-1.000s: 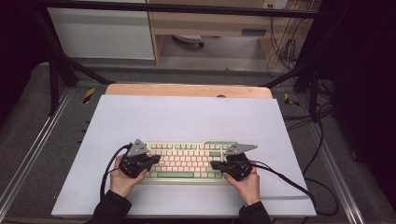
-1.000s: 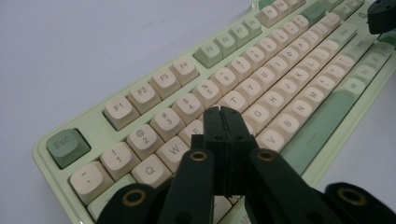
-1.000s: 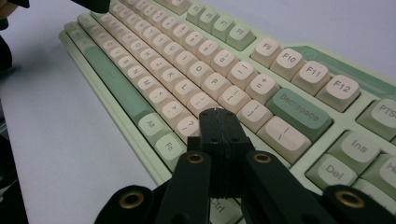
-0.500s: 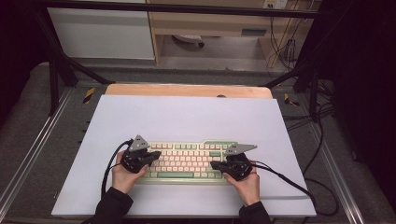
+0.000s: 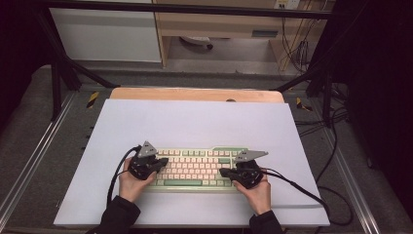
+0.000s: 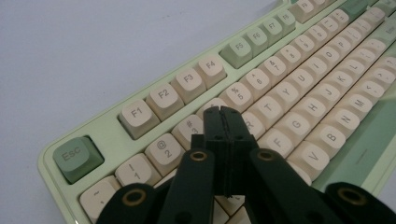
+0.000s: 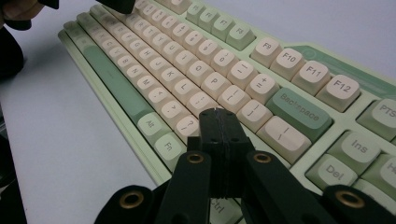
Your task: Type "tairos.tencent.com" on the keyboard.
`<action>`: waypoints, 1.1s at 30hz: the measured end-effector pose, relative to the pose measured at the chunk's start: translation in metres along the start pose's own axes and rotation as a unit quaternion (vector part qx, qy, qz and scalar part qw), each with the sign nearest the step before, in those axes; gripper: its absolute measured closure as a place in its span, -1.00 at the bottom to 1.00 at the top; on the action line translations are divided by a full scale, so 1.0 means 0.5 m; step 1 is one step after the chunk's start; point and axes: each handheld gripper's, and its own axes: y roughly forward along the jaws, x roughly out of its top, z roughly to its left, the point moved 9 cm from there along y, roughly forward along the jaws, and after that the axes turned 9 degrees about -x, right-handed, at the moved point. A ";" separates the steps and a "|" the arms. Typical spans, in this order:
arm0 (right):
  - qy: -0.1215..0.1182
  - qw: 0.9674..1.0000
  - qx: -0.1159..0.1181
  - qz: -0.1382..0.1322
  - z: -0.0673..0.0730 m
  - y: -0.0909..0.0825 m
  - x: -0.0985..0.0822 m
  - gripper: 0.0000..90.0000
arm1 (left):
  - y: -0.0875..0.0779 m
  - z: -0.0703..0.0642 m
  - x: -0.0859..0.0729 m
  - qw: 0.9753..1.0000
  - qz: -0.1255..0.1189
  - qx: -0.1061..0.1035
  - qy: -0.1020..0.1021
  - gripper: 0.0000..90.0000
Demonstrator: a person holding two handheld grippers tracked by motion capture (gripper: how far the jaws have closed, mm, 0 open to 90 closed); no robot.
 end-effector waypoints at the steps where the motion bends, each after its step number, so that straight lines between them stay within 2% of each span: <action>1: 0.000 1.000 0.000 0.000 0.000 0.000 0.000 1.00 | 0.000 0.000 0.000 1.000 0.000 0.000 0.000 1.00; 19: -0.001 1.000 0.000 0.001 0.000 0.001 -0.001 1.00 | 0.013 -0.007 -0.007 1.000 0.007 -0.006 0.007 1.00; 25: -0.001 1.000 0.001 0.000 0.003 0.000 -0.001 1.00 | -0.002 -0.011 -0.002 1.000 -0.004 -0.007 0.009 1.00; 33: -0.001 1.000 0.002 -0.002 0.005 -0.002 0.001 1.00 | -0.019 -0.015 -0.007 1.000 -0.007 -0.011 0.011 1.00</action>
